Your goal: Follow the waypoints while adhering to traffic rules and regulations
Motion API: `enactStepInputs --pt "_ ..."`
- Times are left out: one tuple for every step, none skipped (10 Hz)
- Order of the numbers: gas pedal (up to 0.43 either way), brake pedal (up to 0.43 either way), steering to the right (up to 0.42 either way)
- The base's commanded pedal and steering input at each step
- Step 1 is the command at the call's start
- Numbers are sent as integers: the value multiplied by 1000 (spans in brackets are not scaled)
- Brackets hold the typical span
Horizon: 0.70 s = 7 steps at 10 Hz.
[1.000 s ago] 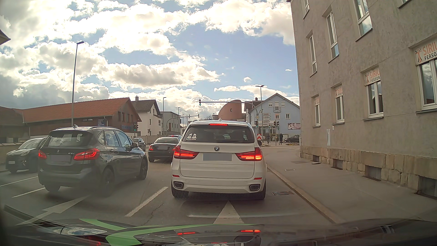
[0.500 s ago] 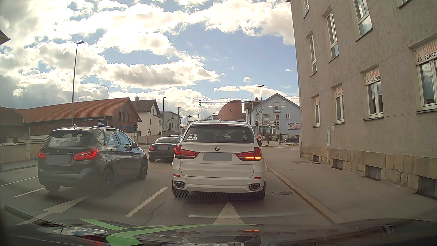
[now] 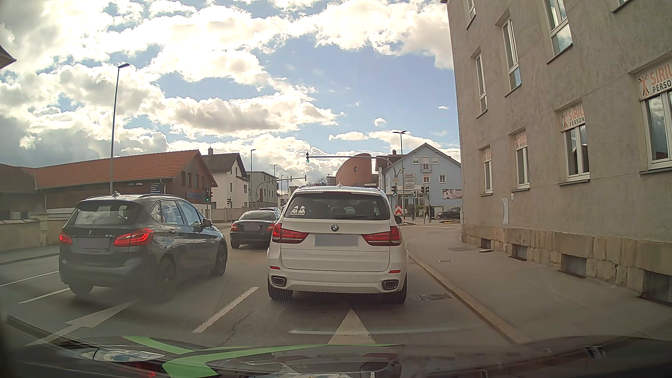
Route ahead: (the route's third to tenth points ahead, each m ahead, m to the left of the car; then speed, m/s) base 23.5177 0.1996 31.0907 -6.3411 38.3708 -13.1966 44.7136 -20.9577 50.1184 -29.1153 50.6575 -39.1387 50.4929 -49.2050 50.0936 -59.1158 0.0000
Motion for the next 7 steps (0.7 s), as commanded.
enactStepInputs --pt "0 0 -4" --pt "0 0 -4" --pt "0 0 -4" --pt "0 0 -4" --pt "0 0 -4" --pt "39 0 -4" --pt "59 0 -4"
